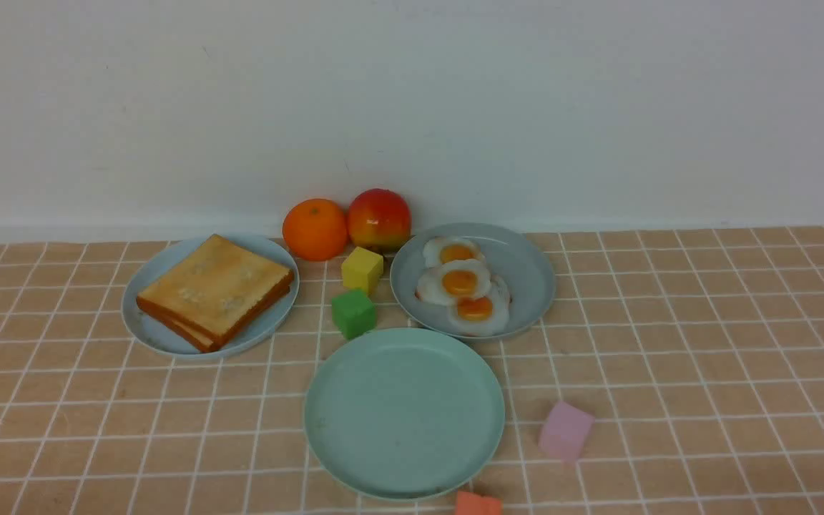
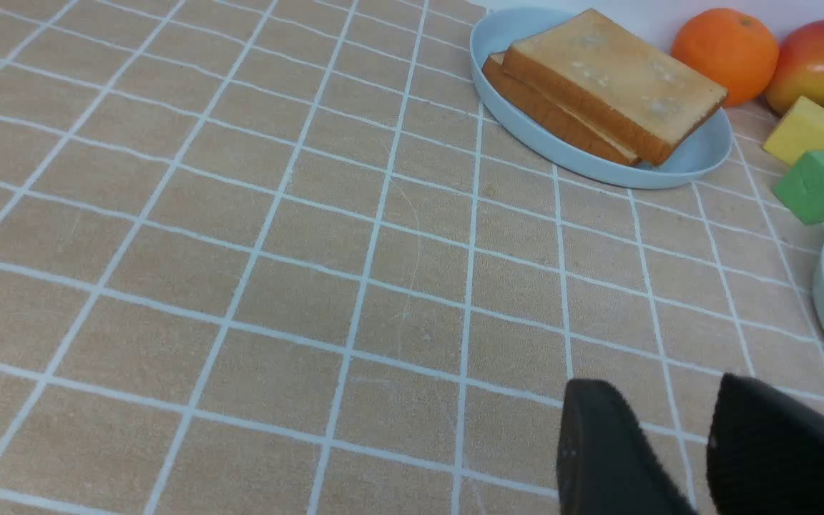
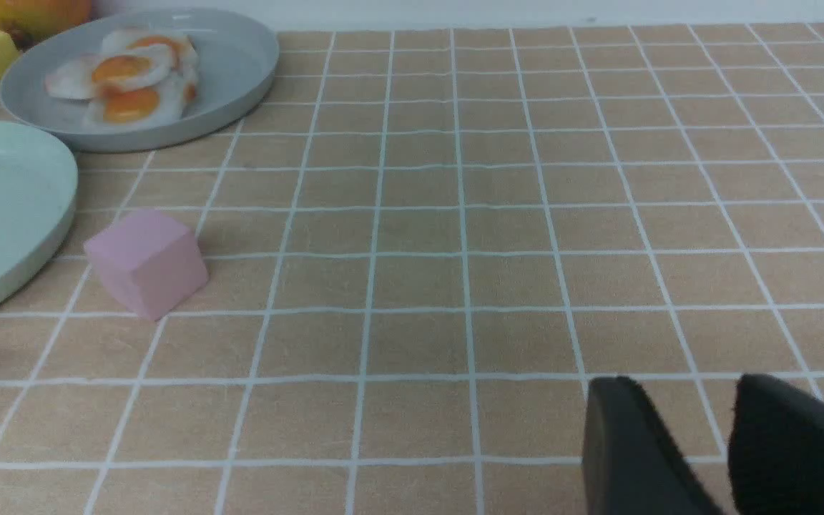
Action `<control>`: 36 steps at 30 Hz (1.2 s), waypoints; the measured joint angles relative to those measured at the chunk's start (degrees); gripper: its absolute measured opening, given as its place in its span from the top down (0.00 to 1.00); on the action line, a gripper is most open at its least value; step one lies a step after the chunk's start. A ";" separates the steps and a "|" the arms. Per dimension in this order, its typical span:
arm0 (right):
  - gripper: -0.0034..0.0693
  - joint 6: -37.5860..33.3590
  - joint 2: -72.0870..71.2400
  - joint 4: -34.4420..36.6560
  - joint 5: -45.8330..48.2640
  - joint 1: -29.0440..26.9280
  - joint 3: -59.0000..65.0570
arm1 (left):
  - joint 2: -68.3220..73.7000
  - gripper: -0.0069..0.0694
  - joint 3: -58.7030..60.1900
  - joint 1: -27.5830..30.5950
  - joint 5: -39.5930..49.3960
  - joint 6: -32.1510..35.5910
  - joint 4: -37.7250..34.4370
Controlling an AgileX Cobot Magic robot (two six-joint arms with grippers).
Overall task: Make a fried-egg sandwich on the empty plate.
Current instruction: Use the left arm to grab a slice of bread
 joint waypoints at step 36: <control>0.62 0.00 0.00 0.00 0.00 0.00 0.00 | 1.85 0.88 -9.98 0.00 -11.84 -9.93 -20.96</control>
